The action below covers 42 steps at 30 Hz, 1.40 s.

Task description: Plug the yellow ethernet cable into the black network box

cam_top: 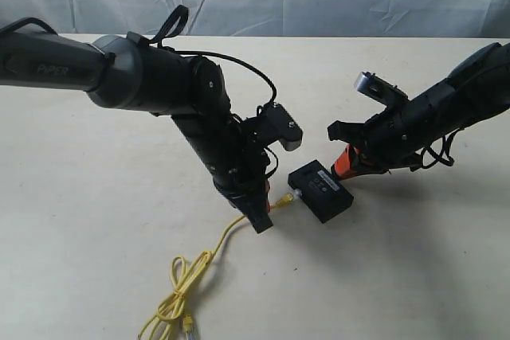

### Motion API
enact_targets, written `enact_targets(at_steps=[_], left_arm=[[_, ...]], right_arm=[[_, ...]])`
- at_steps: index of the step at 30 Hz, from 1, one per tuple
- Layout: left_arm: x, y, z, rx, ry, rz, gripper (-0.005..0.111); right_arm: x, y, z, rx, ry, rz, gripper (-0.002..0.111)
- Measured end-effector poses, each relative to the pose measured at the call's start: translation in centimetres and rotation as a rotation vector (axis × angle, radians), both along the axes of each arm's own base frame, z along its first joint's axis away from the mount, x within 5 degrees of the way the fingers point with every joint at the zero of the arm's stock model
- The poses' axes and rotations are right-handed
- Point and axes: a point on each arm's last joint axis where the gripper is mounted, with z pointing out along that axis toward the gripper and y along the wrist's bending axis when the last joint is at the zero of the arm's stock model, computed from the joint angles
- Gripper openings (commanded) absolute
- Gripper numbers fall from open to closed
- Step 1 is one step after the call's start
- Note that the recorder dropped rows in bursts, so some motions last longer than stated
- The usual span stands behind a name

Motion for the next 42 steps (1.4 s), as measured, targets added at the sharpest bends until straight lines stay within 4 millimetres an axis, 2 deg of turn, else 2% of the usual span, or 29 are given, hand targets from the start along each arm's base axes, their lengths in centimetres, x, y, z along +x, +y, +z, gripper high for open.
enact_targets(at_steps=[42], left_arm=[[0.05,-0.04,0.02,-0.006,-0.027,-0.051,0.0]], right_arm=[[-0.07,0.05,0.03,0.006,0.004,0.008,-0.001]])
